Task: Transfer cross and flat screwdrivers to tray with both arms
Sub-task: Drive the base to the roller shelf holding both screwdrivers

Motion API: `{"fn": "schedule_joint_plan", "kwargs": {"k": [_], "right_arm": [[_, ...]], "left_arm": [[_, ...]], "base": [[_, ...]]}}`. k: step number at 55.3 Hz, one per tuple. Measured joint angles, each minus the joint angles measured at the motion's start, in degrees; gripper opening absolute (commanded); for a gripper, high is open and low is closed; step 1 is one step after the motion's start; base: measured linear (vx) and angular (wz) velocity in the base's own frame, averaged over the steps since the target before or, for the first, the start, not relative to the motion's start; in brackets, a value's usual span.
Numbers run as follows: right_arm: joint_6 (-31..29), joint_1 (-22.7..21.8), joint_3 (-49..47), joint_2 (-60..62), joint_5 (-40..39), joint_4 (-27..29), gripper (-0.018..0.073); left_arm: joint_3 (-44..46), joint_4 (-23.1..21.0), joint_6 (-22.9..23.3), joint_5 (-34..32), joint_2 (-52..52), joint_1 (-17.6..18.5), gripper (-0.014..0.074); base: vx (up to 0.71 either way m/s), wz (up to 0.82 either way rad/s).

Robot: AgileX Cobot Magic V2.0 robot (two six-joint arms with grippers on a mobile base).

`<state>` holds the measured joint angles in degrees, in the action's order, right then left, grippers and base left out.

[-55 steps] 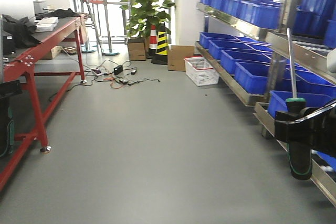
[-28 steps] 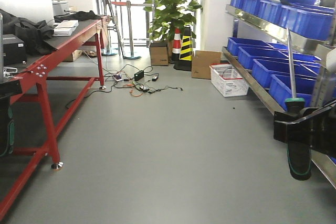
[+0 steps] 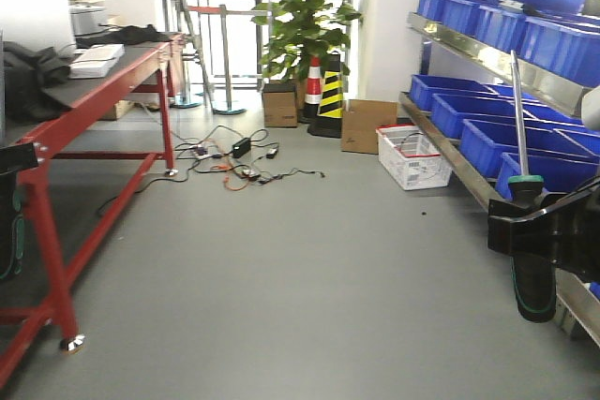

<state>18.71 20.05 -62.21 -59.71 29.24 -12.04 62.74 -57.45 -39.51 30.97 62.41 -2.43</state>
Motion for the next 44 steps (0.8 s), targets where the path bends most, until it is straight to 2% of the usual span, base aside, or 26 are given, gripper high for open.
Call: {"fn": "schedule_joint_plan", "kwargs": {"k": [19, 44], "right_arm": [[0.00, 0.00, 0.00, 0.00, 0.00, 0.00, -0.0008], [0.00, 0.00, 0.00, 0.00, 0.00, 0.00, -0.0008]], "left_arm": [[0.00, 0.04, 0.00, 0.00, 0.00, 0.00, 0.0003], [0.00, 0.04, 0.00, 0.00, 0.00, 0.00, 0.0003]], "base": [[0.33, -0.42], [0.23, -0.73]]}}
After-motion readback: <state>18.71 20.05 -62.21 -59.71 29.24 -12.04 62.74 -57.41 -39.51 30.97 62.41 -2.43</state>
